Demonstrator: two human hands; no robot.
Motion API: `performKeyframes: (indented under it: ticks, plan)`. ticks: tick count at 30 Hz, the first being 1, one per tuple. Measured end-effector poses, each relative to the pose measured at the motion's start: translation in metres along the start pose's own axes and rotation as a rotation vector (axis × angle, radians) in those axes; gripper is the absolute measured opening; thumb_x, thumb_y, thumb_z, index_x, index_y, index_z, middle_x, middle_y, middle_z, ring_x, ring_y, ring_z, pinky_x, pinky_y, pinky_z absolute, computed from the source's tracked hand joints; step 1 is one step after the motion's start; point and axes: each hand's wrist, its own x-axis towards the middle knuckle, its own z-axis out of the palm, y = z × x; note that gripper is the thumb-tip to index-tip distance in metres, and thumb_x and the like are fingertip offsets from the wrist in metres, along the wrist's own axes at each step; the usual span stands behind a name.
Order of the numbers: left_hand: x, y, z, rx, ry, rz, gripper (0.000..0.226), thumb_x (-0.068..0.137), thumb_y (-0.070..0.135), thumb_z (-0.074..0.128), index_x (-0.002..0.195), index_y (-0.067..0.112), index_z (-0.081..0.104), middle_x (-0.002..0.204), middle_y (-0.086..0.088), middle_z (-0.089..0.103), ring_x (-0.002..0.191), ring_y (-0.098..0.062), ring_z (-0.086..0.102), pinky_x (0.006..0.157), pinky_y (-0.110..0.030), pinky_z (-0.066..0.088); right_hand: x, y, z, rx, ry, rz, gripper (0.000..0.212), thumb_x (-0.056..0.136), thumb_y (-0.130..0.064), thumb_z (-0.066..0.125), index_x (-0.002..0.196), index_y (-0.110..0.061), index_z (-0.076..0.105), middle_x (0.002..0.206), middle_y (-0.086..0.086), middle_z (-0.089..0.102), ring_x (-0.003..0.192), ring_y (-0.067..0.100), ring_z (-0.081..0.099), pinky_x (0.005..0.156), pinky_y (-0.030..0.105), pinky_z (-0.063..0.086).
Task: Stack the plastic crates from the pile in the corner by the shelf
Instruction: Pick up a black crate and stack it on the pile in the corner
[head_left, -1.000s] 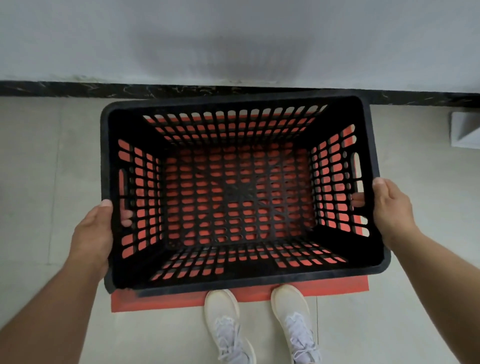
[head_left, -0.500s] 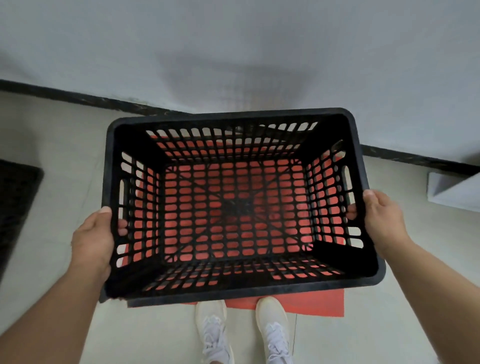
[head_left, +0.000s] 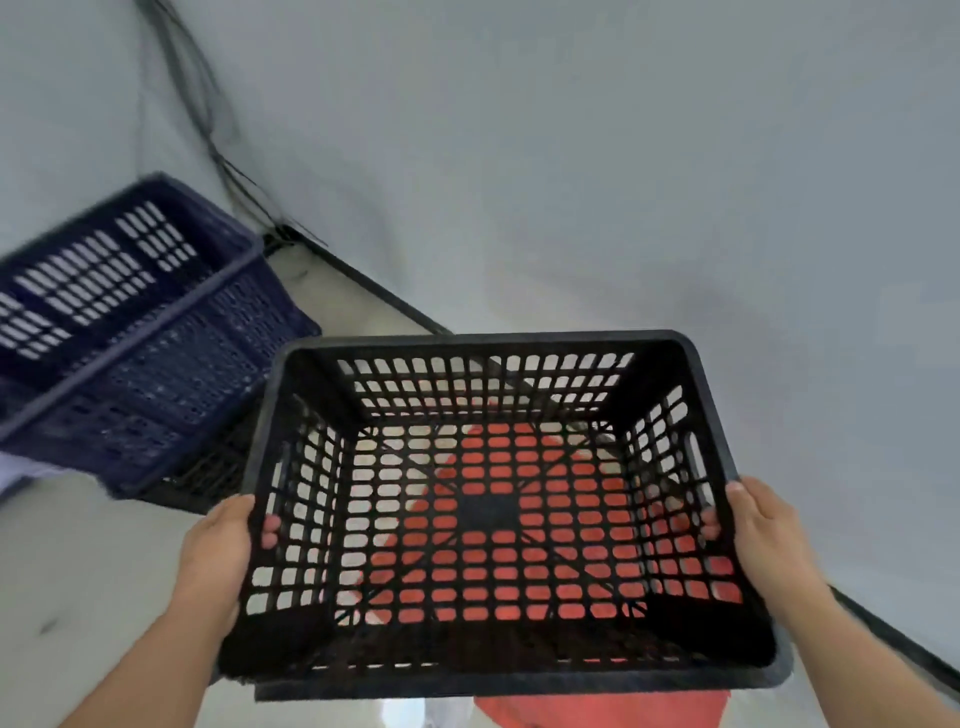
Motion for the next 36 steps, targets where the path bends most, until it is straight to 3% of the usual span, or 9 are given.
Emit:
performKeyframes:
  ticks: [4, 9, 13, 20, 23, 27, 36]
  plan:
    - [-0.014, 0.042, -0.072, -0.077, 0.096, 0.039, 0.035, 0.098, 0.025, 0.045, 0.104, -0.003, 0.064, 0.075, -0.014, 0.062, 0.067, -0.028, 0.054, 0.069, -0.039, 0.047, -0.011, -0.096, 0.013, -0.019, -0.097, -0.1, 0.029, 0.099, -0.019, 0.035, 0.091, -0.003, 0.058, 0.077, 0.022, 0.065, 0.071, 0.037, 0.06, 0.069, 0.046, 0.049]
    - [-0.014, 0.09, -0.151, -0.194, 0.169, 0.065, 0.03, 0.1, 0.023, 0.044, 0.095, 0.001, 0.063, 0.079, -0.013, 0.063, 0.068, -0.024, 0.056, 0.082, -0.047, 0.051, -0.024, -0.214, 0.046, -0.049, -0.171, -0.255, 0.031, 0.098, -0.013, 0.035, 0.088, 0.008, 0.056, 0.075, 0.025, 0.064, 0.064, 0.033, 0.057, 0.064, 0.038, 0.042]
    - [0.004, 0.13, -0.214, -0.289, 0.198, 0.106, 0.026, 0.1, 0.018, 0.039, 0.099, 0.0, 0.058, 0.077, -0.012, 0.06, 0.061, -0.02, 0.05, 0.059, -0.034, 0.044, -0.038, -0.307, 0.079, -0.044, -0.25, -0.321, 0.027, 0.099, -0.012, 0.035, 0.091, 0.004, 0.056, 0.082, 0.025, 0.061, 0.062, 0.028, 0.053, 0.056, 0.031, 0.04]
    - [0.05, 0.189, -0.305, -0.323, 0.289, 0.139, 0.03, 0.099, 0.021, 0.04, 0.098, -0.001, 0.061, 0.075, -0.013, 0.062, 0.061, -0.023, 0.051, 0.05, -0.033, 0.044, -0.058, -0.439, 0.157, -0.067, -0.311, -0.45, 0.026, 0.097, -0.012, 0.035, 0.091, 0.002, 0.056, 0.084, 0.024, 0.064, 0.061, 0.031, 0.057, 0.061, 0.036, 0.045]
    - [0.071, 0.209, -0.325, -0.366, 0.306, 0.143, 0.029, 0.098, 0.022, 0.041, 0.093, 0.002, 0.061, 0.071, -0.011, 0.06, 0.059, -0.022, 0.05, 0.058, -0.035, 0.044, -0.057, -0.478, 0.188, -0.045, -0.342, -0.464, 0.027, 0.095, -0.013, 0.035, 0.099, 0.002, 0.058, 0.085, 0.024, 0.065, 0.064, 0.032, 0.059, 0.072, 0.042, 0.048]
    - [0.097, 0.227, -0.342, -0.386, 0.337, 0.122, 0.029, 0.099, 0.021, 0.039, 0.095, 0.002, 0.06, 0.072, -0.011, 0.058, 0.06, -0.022, 0.049, 0.059, -0.036, 0.043, -0.051, -0.523, 0.227, -0.035, -0.391, -0.492, 0.026, 0.097, -0.012, 0.034, 0.101, 0.002, 0.056, 0.081, 0.021, 0.062, 0.061, 0.03, 0.056, 0.061, 0.035, 0.045]
    - [0.168, 0.27, -0.342, -0.416, 0.44, 0.06, 0.034, 0.099, 0.02, 0.036, 0.113, -0.005, 0.055, 0.073, -0.014, 0.057, 0.06, -0.024, 0.048, 0.055, -0.034, 0.042, 0.002, -0.617, 0.328, -0.064, -0.528, -0.527, 0.024, 0.096, -0.011, 0.036, 0.099, 0.001, 0.057, 0.08, 0.019, 0.062, 0.062, 0.03, 0.057, 0.058, 0.034, 0.044]
